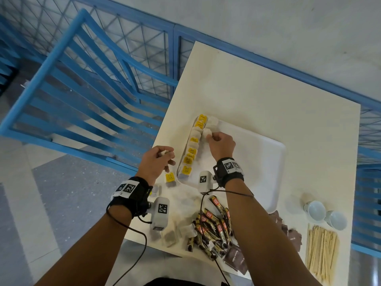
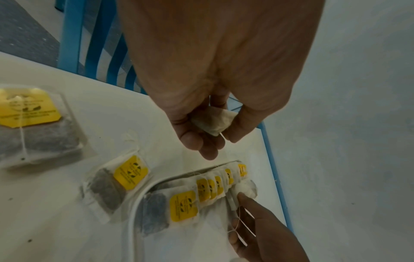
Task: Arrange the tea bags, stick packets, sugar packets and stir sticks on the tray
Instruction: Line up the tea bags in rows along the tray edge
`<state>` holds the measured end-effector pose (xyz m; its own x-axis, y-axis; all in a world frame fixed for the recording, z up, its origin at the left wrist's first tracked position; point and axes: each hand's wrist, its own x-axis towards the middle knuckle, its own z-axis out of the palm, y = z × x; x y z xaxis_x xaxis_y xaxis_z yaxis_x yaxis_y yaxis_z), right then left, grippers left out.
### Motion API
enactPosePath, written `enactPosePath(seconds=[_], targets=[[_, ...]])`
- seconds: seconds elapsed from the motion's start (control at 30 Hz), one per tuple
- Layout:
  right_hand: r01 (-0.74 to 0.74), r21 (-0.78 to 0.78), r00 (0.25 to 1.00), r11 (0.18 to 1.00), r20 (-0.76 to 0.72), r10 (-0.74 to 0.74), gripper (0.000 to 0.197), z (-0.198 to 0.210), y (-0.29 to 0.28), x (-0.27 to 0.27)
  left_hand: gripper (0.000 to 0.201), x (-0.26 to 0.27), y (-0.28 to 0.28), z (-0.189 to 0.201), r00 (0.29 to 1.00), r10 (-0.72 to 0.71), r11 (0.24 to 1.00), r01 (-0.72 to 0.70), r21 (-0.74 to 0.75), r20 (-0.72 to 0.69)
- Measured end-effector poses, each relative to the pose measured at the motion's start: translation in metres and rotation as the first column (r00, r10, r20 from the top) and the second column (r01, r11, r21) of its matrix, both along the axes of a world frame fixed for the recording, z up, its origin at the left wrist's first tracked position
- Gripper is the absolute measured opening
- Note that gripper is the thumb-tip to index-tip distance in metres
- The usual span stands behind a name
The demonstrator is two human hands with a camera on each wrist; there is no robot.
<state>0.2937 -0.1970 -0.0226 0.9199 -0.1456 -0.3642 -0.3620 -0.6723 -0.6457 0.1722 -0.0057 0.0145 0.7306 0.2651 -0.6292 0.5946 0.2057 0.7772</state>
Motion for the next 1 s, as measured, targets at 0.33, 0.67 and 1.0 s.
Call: enactPosePath(seconds=[0.33, 0.67, 1.0], targets=[[0.101, 0.026, 0.995, 0.995, -0.015, -0.1, 0.02, -0.008, 0.0, 0.003, 0.011, 0.002, 0.0, -0.002, 1.0, -0.013, 1.0, 0.013, 0.003, -0.005], [0.133, 0.08, 0.991, 0.988, -0.007, -0.133, 0.018, -0.007, -0.004, -0.013, 0.024, 0.002, -0.004, -0.003, 0.999, 0.029, 0.987, -0.033, -0.155, -0.024], [0.152, 0.05, 0.988, 0.987, -0.011, -0.151, 0.021, -0.003, 0.003, 0.004, 0.03, -0.006, 0.0, -0.009, 1.0, -0.014, 0.997, 0.015, -0.071, 0.025]])
